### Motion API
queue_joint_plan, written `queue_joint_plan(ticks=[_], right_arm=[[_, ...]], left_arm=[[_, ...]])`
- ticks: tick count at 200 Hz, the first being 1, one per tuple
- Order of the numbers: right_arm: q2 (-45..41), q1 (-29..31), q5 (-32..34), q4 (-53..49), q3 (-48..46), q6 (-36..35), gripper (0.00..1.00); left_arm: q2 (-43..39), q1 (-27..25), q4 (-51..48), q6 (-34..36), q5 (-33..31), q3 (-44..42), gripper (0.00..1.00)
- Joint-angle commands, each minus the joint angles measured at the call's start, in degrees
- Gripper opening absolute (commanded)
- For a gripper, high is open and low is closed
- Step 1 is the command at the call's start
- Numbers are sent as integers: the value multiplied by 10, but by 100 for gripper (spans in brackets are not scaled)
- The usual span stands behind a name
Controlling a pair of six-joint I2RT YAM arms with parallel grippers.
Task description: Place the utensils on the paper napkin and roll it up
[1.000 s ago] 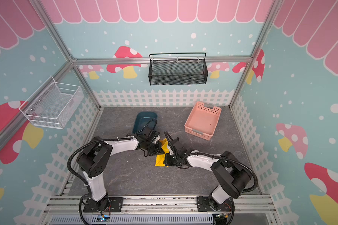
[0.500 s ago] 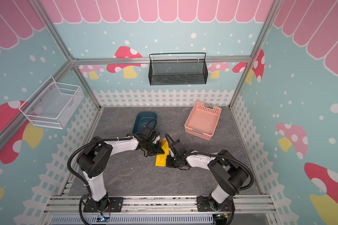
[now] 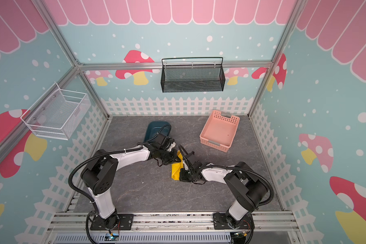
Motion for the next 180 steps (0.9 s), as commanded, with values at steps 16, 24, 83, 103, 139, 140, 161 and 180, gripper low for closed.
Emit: queue_joint_plan(ticks=[16, 24, 83, 103, 139, 140, 161, 180], right_arm=[[13, -1, 4, -4, -16, -1, 9], [13, -1, 3, -3, -17, 0, 8], [-2, -1, 3, 14, -31, 7, 8], [-5, -1, 2, 20, -35, 8, 8], [-8, -1, 3, 32, -43, 11, 8], [-8, -1, 3, 32, -43, 11, 8], [-11, -1, 2, 34, -45, 11, 8], [-15, -1, 4, 37, -48, 12, 8]], left_arm=[[20, -13, 5, -16, -4, 37, 0], [28, -15, 9, -19, -5, 41, 0], [71, -27, 64, -51, 2, 48, 0], [82, -29, 79, -59, 5, 46, 0], [97, -32, 105, -73, -2, 37, 0], [97, -32, 106, -74, -2, 37, 0], [104, -33, 129, -89, -4, 25, 0], [107, -33, 149, -102, -9, 14, 0]])
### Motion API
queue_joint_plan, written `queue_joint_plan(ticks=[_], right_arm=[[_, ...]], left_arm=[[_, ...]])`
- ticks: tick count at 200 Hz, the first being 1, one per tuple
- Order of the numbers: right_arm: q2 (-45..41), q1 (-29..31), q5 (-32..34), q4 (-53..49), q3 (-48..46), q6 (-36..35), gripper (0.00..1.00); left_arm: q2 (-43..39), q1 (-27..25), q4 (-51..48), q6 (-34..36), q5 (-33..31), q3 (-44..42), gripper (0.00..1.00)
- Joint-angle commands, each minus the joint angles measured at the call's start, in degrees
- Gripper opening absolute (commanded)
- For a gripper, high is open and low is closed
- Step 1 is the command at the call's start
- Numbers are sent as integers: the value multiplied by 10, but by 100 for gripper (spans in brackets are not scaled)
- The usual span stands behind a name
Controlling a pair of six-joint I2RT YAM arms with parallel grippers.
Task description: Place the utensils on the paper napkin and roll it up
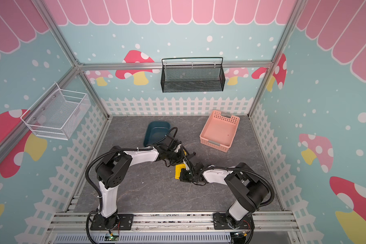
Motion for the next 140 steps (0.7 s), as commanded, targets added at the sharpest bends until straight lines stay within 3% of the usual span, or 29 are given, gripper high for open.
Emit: queue_joint_plan(ticks=[1, 140], right_arm=[[-6, 2, 4, -17, -17, 2, 8], [-65, 0, 5, -26, -31, 29, 13]], left_arm=[[10, -6, 53, -31, -6, -15, 0], [24, -14, 60, -32, -30, -41, 0]])
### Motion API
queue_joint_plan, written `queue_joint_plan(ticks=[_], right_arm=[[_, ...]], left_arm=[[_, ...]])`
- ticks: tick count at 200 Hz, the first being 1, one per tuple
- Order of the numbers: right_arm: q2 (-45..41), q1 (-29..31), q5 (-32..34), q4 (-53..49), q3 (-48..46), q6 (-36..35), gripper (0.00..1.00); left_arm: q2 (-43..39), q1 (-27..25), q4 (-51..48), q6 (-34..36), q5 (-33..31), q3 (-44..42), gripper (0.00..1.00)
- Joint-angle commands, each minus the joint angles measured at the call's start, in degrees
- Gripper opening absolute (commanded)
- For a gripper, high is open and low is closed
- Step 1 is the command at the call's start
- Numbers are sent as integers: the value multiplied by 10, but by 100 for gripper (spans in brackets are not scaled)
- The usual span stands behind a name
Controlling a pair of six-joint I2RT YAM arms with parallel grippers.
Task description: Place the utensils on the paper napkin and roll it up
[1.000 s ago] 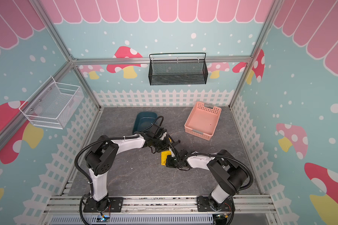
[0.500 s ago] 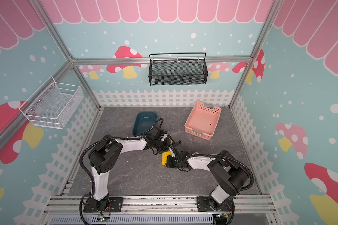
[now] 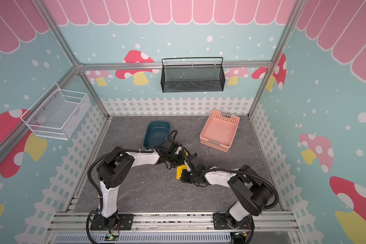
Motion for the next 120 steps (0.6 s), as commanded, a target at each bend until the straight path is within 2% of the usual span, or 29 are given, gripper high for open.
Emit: queue_joint_plan(ticks=[1, 36, 63, 90, 120], right_arm=[[-32, 0, 4, -22, -10, 18, 13], [-71, -11, 6, -40, -20, 37, 15], [-88, -25, -2, -40, -27, 47, 22], [-82, -34, -40, -3, -28, 56, 33], [-51, -40, -80, 49, -34, 71, 36]], left_arm=[[16, -3, 0, 3, -12, -10, 0], [19, -4, -3, 7, -12, -10, 0], [20, -3, -3, 6, -12, -10, 0], [19, -3, -3, 6, -13, -10, 0], [17, -3, -5, 6, -18, -11, 0]])
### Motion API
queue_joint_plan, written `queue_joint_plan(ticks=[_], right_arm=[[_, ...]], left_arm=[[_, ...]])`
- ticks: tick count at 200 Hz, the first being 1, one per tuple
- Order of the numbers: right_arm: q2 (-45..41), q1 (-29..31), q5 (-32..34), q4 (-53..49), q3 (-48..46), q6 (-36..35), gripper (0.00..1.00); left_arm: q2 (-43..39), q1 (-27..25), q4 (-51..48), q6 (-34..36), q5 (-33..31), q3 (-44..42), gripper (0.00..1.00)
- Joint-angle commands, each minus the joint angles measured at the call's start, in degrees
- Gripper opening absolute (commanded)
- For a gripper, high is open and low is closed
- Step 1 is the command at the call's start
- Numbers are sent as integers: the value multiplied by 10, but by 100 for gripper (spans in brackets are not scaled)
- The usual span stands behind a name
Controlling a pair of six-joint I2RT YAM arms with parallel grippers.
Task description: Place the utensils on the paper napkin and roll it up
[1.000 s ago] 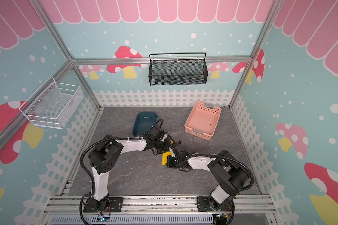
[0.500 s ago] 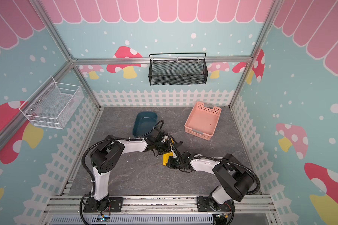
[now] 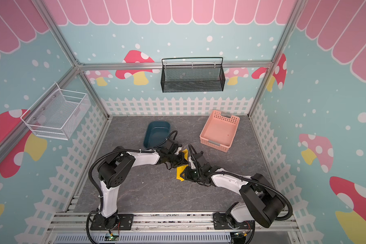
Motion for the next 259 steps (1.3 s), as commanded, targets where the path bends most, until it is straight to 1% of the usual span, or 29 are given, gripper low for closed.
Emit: queue_joint_plan(ticks=[1, 37, 64, 82, 107, 121, 138, 199, 227, 259], right_arm=[[24, -5, -39, 45, -10, 22, 36], [50, -16, -60, 85, -18, 32, 37], [62, -20, -62, 99, -20, 33, 36], [66, -23, -61, 100, -19, 29, 29], [62, -26, -57, 98, -26, 25, 13], [58, -29, -50, 94, -34, 25, 8], [53, -30, -42, 88, -43, 25, 5], [58, -31, -13, 63, -63, 12, 2], [72, -31, -18, 63, -66, 4, 2], [82, -31, -22, 64, -65, -2, 2]], left_arm=[[14, -4, -6, 2, -18, -10, 0], [11, -3, -9, 2, -21, -10, 0], [11, -3, -9, 2, -21, -10, 0], [11, -3, -10, 3, -22, -11, 0], [12, -4, -10, 4, -21, -12, 0], [11, -3, -10, 4, -21, -13, 0], [12, -4, -11, 4, -21, -13, 0], [9, -3, -16, 8, -22, -11, 0], [-10, -4, -26, 28, -24, 0, 0], [-28, -12, -68, 60, -30, 30, 0]])
